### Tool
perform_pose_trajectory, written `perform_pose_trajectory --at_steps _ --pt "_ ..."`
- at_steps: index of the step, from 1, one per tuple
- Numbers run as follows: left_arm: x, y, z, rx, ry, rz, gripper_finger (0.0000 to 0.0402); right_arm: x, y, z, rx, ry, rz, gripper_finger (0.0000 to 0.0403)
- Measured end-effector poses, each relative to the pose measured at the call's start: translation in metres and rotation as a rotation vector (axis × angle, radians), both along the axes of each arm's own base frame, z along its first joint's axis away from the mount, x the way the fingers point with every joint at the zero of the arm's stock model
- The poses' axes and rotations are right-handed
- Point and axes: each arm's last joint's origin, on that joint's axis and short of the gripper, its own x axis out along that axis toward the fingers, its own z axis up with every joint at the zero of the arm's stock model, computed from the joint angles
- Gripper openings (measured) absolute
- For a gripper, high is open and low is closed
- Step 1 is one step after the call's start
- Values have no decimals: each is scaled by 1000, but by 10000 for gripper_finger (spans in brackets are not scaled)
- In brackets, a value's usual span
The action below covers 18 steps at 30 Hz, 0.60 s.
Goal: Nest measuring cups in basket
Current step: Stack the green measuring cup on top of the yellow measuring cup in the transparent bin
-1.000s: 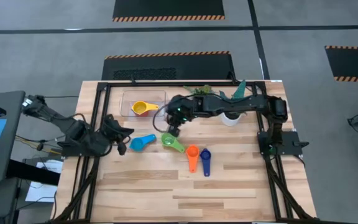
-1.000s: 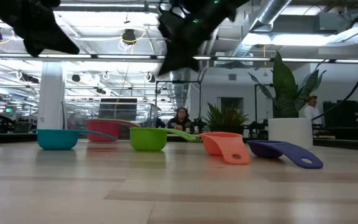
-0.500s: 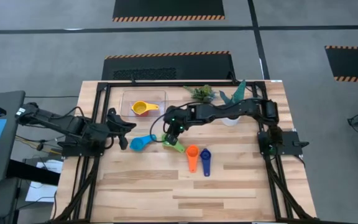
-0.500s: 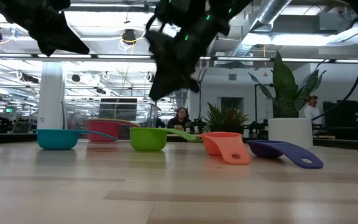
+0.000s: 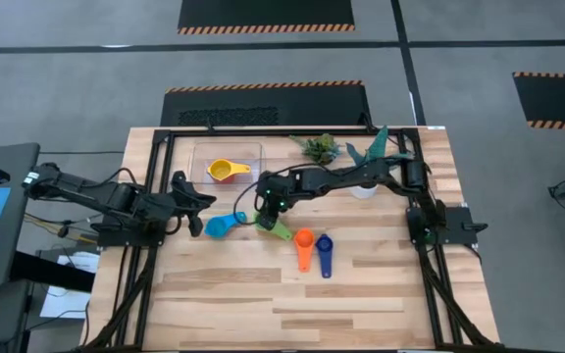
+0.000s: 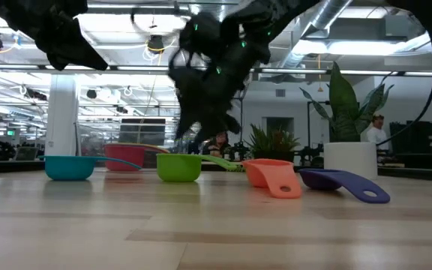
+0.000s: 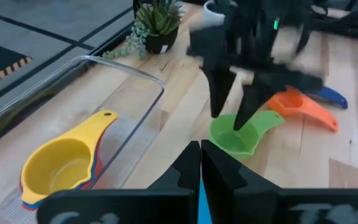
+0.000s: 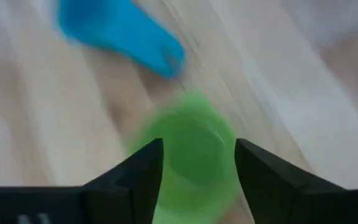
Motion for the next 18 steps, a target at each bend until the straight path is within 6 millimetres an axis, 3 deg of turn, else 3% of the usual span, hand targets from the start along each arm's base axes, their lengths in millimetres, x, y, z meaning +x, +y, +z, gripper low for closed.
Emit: perform_pose_trajectory --at_steps 3,9,18 --pt "1 0 -1 -3 4 0 0 1 4 -19 25 51 -16 230" --pt "3 -1 -2 -15 18 -19 0 2 7 -28 90 79 -60 220" --pt "4 -2 -3 -14 23 -19 0 5 11 -22 125 39 -91 201"
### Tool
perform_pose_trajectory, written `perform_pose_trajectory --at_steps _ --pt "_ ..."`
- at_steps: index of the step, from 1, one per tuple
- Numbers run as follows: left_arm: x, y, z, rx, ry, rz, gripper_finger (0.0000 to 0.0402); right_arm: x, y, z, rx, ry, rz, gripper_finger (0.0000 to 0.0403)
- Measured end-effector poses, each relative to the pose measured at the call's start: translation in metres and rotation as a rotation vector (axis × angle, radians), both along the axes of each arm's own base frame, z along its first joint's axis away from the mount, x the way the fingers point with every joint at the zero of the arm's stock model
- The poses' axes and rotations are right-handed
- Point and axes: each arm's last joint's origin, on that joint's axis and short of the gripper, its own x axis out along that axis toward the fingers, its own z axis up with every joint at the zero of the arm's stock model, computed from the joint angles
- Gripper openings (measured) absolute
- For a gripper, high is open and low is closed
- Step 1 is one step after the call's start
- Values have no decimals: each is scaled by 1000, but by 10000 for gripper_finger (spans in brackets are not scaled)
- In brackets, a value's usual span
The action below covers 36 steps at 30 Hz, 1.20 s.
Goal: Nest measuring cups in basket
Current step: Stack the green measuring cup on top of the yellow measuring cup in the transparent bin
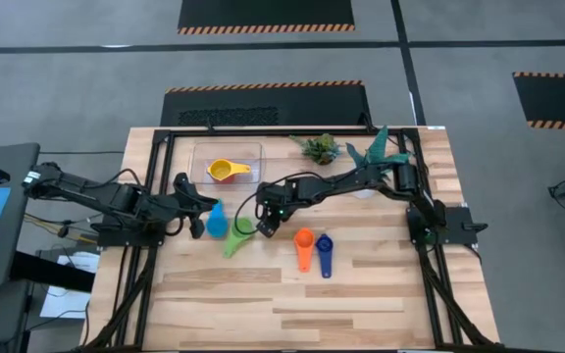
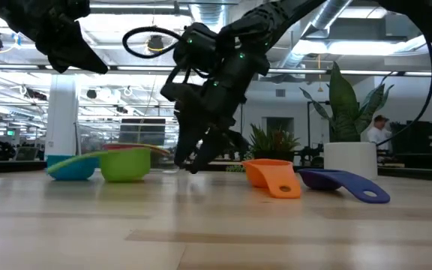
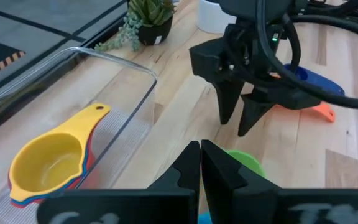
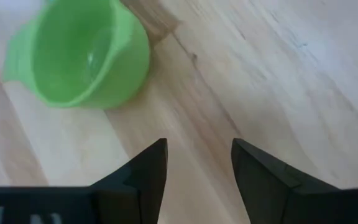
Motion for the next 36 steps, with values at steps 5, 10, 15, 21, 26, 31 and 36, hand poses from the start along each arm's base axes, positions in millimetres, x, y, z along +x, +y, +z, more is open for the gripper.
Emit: perform_pose_trajectory --at_steps 5,10,15,21,26,31,36 --pt "0 0 0 0 -1 0 0 10 9 7 81 -121 11 195" --pt "0 -1 0 -52 -11 -4 0 18 18 14 112 -219 1 189" --pt "3 -7 -10 -214 53 -127 0 21 19 19 145 -237 -2 182" --pt "7 -24 -40 -355 253 -197 0 25 28 33 252 -248 123 172" --pt "13 -35 -52 -379 309 -131 0 23 30 55 300 -239 250 163" --pt "21 -39 -69 -400 388 -20 0 14 41 71 297 -198 460 153" --pt "29 -42 -88 -393 468 84 0 1 55 90 287 -166 645 145"
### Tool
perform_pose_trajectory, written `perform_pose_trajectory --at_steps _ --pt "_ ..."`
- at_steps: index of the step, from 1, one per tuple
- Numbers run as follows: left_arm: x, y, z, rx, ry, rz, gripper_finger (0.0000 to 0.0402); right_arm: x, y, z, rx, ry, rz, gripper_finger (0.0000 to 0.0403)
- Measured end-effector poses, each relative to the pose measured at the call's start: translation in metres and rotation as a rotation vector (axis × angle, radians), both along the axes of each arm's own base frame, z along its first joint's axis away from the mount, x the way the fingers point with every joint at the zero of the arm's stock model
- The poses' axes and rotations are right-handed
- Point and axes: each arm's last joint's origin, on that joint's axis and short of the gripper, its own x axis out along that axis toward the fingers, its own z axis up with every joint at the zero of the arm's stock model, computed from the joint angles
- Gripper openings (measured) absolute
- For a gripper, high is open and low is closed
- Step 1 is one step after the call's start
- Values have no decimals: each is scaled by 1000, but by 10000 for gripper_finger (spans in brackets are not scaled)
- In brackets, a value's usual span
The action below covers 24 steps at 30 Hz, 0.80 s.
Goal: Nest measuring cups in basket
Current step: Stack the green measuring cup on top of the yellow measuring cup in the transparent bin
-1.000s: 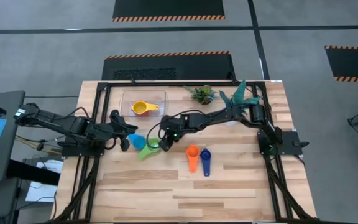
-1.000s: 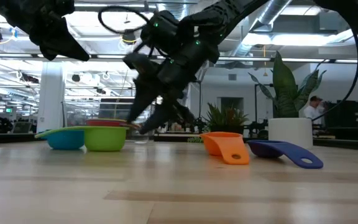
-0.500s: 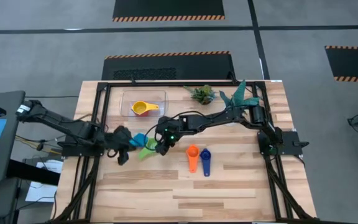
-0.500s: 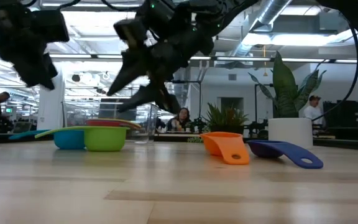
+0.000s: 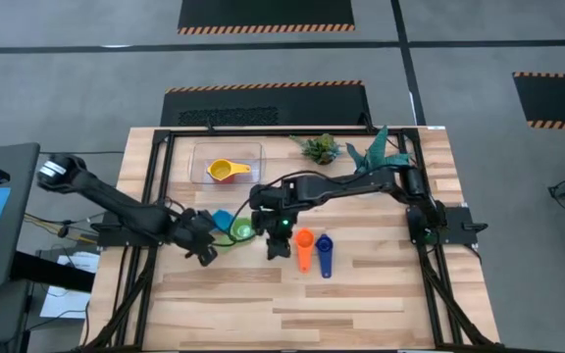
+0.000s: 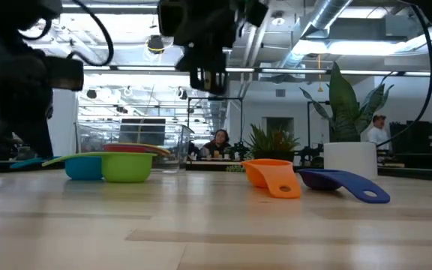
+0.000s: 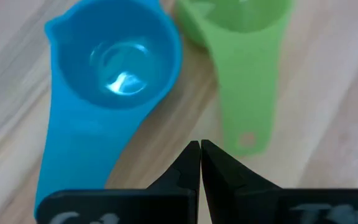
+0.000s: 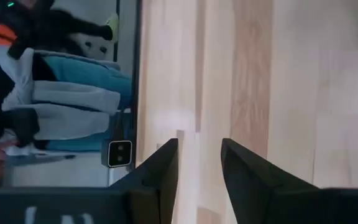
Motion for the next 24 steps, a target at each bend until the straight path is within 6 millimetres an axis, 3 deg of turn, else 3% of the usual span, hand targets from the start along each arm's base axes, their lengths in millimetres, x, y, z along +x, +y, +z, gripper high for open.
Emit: perform_pose_trajectory --at_steps 8,13,19,24 --pt "18 -6 -7 -2 25 23 0 -11 20 11 -27 21 80 132" --pt "43 -16 5 -15 -27 -50 0 -18 32 12 -81 20 138 127" --pt "52 -19 27 22 9 -42 0 -24 36 7 -167 94 119 123" --pt "53 -21 31 7 10 -40 0 -28 43 5 -221 135 111 123"
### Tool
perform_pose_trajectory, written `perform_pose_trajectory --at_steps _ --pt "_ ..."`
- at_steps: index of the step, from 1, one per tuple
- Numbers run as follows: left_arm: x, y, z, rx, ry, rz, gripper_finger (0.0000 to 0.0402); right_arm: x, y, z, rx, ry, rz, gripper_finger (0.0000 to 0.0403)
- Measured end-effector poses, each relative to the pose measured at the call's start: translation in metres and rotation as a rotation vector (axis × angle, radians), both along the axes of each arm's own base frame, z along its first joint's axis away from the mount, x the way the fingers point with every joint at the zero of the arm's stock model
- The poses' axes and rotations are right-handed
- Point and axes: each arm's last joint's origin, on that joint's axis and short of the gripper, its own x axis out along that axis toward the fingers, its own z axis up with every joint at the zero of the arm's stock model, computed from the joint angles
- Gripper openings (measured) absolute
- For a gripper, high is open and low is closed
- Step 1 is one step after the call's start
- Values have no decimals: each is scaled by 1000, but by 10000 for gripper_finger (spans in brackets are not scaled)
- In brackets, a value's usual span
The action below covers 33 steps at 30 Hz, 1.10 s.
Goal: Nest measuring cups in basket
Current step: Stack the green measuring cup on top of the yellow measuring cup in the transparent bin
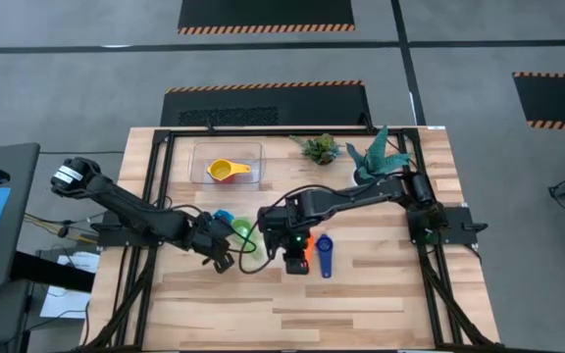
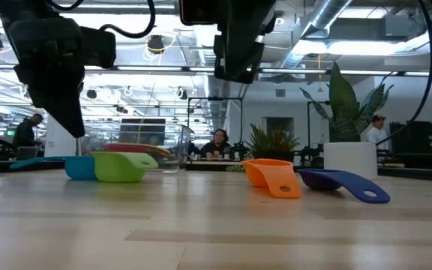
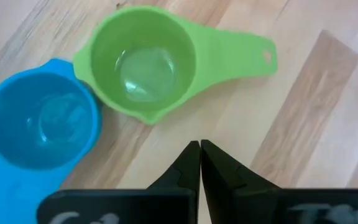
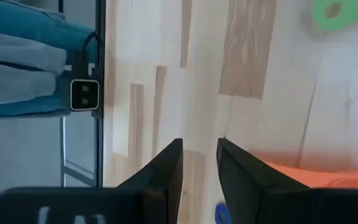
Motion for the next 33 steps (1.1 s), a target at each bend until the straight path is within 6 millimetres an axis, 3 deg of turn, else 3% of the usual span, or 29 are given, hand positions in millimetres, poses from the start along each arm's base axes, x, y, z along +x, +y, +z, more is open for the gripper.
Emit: perform_pose_trajectory --at_steps 5,11,20,23,28,33 --pt "-12 0 1 -11 89 -7 0 0 6 -1 -104 -9 -48 120" --pt "-35 -2 24 -83 51 -18 0 12 5 -6 -250 -110 -148 122" --pt "-73 -2 61 -119 -127 -126 0 53 -7 28 -161 -629 -260 119" --pt "-82 -2 68 -116 -171 -172 0 58 -17 36 -185 -719 -320 118" --pt "-97 2 71 -64 -158 -224 0 58 -46 31 -334 -676 -431 118" --pt "-99 3 67 8 -124 -239 0 50 -66 20 -356 -513 -501 118"
